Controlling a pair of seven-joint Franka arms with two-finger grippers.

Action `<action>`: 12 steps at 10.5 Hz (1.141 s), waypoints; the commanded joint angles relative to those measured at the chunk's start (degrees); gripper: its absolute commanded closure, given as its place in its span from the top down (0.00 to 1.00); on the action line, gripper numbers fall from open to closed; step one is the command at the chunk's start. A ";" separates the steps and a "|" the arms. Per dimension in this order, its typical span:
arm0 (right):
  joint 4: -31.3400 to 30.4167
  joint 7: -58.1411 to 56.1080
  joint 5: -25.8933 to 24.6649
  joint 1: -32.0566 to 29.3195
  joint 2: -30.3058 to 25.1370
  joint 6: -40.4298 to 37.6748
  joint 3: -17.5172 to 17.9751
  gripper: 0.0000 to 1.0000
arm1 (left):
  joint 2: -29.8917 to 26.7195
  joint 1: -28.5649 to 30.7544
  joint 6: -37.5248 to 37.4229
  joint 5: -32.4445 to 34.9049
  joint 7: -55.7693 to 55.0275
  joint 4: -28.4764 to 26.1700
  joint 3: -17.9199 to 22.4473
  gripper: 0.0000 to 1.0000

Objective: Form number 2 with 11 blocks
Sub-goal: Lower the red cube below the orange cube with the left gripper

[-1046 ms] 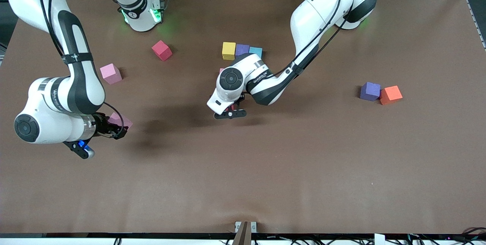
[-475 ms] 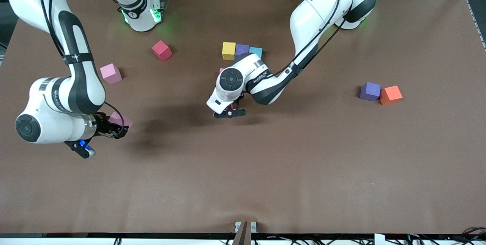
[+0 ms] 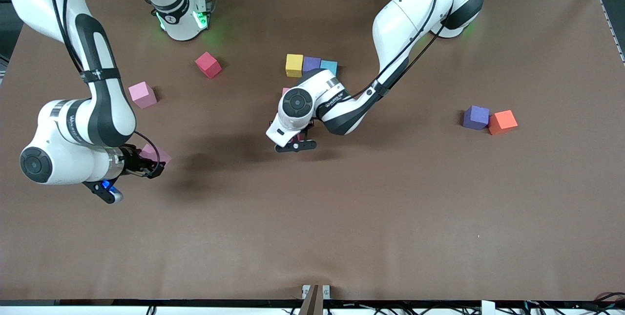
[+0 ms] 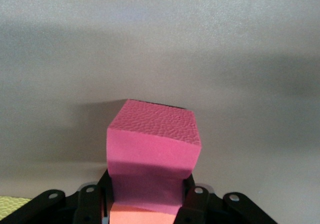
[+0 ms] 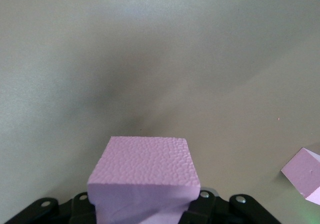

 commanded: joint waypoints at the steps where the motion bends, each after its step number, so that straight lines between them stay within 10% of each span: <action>1: -1.37 -0.49 0.25 -0.03 -1.30 0.21 0.00 0.00 | 0.34 -0.85 -0.33 -1.42 0.13 0.90 0.93 0.44; 6: -1.37 -0.49 0.25 -0.21 -1.30 0.21 0.00 0.00 | 0.51 -0.85 -0.24 -1.42 0.13 0.81 0.93 0.63; 8: -1.37 -0.49 0.25 -0.21 -1.39 0.21 0.00 0.00 | 0.42 -0.85 -0.24 -1.51 -0.05 0.64 0.93 1.00; 12: -1.37 -0.49 0.25 -0.21 -1.39 0.12 0.00 0.00 | 0.07 -0.85 -0.33 -1.51 -0.22 0.64 1.02 1.00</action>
